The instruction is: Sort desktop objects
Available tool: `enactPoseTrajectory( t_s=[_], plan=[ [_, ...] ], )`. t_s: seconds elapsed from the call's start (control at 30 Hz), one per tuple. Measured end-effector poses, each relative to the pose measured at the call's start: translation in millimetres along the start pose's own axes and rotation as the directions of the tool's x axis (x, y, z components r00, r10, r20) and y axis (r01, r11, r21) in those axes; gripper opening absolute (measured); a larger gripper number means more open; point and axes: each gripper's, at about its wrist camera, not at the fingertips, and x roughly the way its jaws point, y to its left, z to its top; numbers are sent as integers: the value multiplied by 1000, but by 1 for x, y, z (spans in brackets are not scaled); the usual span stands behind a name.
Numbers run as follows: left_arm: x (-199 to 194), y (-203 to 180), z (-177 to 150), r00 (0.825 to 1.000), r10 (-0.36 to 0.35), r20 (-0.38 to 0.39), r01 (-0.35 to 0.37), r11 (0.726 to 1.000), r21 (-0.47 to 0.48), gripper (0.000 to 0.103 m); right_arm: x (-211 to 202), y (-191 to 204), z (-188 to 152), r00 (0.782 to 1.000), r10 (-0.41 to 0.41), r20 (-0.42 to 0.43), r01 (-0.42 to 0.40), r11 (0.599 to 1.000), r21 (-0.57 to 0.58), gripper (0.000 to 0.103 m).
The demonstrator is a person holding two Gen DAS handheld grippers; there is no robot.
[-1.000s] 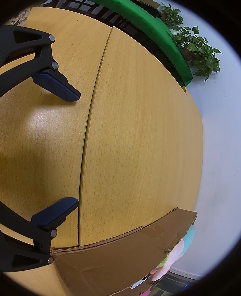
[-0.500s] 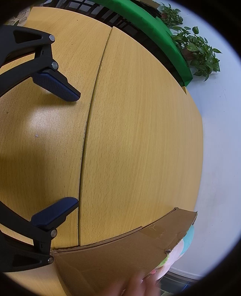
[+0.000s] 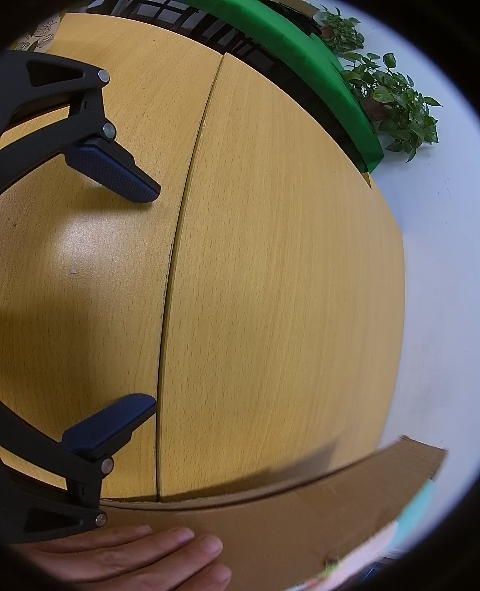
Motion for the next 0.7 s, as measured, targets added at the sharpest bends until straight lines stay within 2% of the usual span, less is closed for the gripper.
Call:
enactPoseTrajectory(
  t_s=[0.7],
  plan=[
    [1, 0, 0, 1000, 0, 0, 0, 1000, 0, 103, 2, 0, 0, 1000, 0, -1, 0, 1000, 0, 103]
  ],
)
